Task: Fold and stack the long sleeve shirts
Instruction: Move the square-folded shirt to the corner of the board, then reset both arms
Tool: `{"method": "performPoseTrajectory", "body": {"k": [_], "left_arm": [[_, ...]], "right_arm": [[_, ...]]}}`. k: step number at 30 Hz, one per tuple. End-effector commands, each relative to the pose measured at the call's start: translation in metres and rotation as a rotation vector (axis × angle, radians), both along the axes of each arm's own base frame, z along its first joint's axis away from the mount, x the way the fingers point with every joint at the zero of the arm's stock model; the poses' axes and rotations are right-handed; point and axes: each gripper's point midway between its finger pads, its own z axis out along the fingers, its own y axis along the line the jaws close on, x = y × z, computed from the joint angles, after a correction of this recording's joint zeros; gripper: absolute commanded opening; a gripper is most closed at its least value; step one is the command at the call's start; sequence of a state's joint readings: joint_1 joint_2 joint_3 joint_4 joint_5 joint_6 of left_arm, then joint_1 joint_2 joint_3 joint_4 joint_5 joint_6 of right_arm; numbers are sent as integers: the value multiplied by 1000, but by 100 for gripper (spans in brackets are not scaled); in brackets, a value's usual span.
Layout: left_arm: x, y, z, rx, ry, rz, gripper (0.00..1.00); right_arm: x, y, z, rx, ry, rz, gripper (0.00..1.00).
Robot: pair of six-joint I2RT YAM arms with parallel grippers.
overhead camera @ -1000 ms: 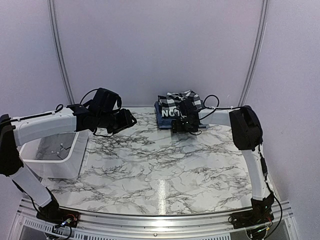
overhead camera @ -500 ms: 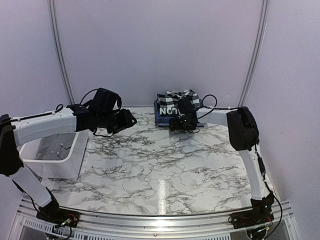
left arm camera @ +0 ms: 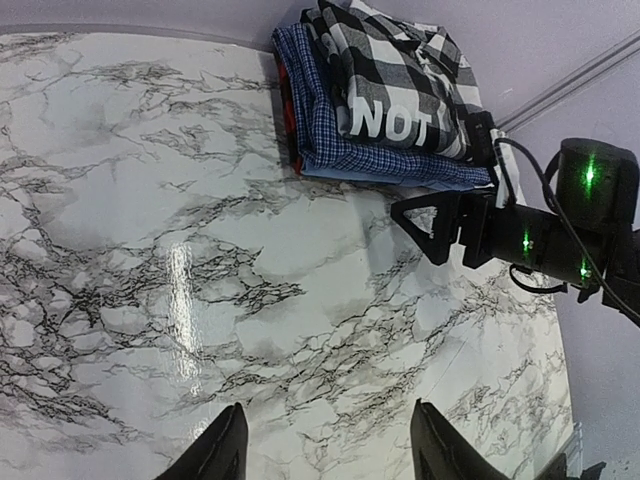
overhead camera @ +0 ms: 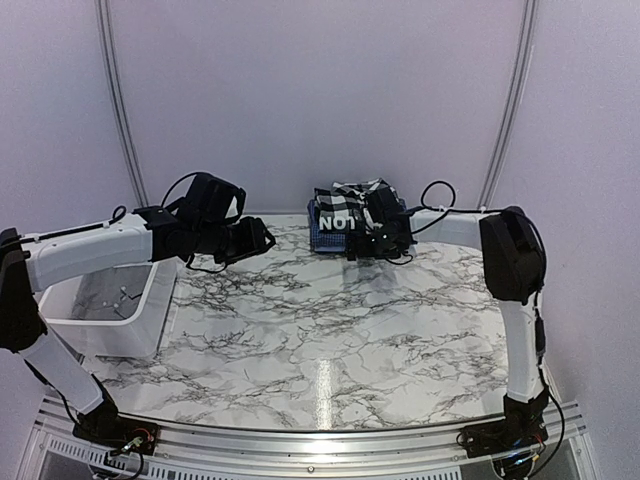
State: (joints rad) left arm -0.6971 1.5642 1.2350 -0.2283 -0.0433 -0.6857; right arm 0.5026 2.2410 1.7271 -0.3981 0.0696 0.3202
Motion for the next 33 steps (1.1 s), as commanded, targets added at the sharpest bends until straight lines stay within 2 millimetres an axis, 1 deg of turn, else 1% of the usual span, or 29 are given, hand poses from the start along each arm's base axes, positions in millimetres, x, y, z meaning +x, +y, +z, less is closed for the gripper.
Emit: {"method": "performPoseTrajectory", "body": {"k": [1,8,9,10,12,14,18,21,23,27,29,33], "left_arm": [[6,-3,37,-19,-93,-38,59],[3,-2,47,2,-136,-73,62],[2,0,47,7,-143,-75,63],[1,1,48,12,-149,-79,64],[-1,4,49,25,-162,-85,66],[-4,7,51,38,-179,-91,70],[-9,13,54,54,-202,-100,84],[-13,17,54,60,-213,-106,95],[-16,19,56,61,-224,-109,99],[-20,28,58,68,-244,-89,99],[-22,33,59,71,-252,-75,99],[-28,45,62,67,-274,-47,99]], "right_arm": [[-9,6,73,64,-126,14,99],[-52,1,126,93,-220,25,98],[-59,-1,129,98,-224,26,98],[-67,-3,141,110,-245,29,98],[-80,-8,155,116,-279,25,99],[-94,-16,169,127,-316,16,99],[-121,-39,194,160,-402,-16,98],[-142,-59,204,170,-455,-39,99],[-155,-69,209,182,-480,-43,98],[-177,-86,216,199,-502,-60,99],[-185,-98,218,204,-514,-90,99],[-198,-114,219,212,-544,-127,99]]}}
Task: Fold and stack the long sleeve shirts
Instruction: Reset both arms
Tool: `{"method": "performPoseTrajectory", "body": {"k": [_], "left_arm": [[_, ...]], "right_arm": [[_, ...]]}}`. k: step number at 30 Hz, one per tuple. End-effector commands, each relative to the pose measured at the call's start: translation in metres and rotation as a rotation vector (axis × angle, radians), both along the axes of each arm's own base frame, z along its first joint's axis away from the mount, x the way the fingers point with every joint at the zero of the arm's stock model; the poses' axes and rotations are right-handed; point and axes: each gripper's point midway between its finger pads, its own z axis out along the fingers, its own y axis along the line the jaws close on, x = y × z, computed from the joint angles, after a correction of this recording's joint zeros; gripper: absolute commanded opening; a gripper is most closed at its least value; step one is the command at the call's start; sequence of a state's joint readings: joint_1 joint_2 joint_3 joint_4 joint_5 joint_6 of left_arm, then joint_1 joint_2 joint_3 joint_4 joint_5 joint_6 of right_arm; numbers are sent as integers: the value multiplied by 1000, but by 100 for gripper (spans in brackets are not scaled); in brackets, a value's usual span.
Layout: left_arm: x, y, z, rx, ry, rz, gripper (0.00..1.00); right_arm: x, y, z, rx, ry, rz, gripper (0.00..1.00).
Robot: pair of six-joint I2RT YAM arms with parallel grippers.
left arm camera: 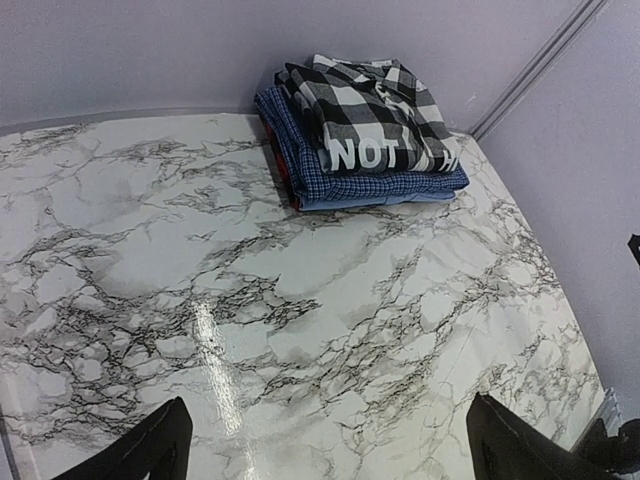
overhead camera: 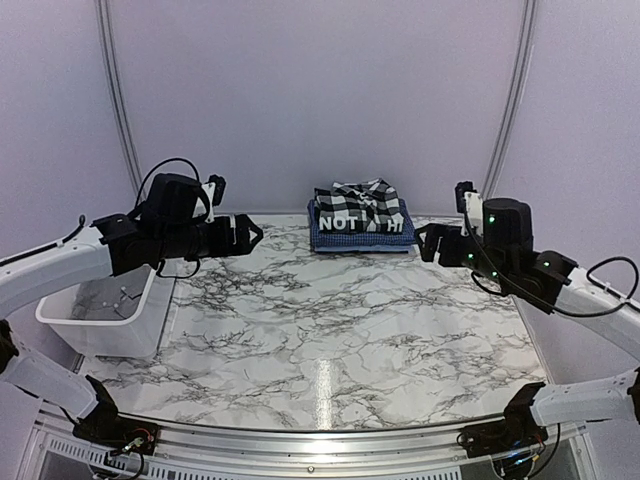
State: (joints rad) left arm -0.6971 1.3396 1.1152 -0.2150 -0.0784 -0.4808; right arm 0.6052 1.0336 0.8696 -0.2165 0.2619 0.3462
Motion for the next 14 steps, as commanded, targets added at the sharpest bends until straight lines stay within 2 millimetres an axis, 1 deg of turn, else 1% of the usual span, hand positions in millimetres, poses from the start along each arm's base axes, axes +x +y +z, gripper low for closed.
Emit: {"method": "performPoseTrajectory", "body": {"k": [1,5,14], "left_arm": [[-1,15,20,-19,-79,39,99],[-5,23,21,-14,-95,60,99],[-5,32,24,-3,-113,93,99]], "right_arm": [[-10,-18,8,30,-42,-65,98],[-12,-23,12,41,-52,-86,99],[-8,-17,10,9,-34,-60,99]]}}
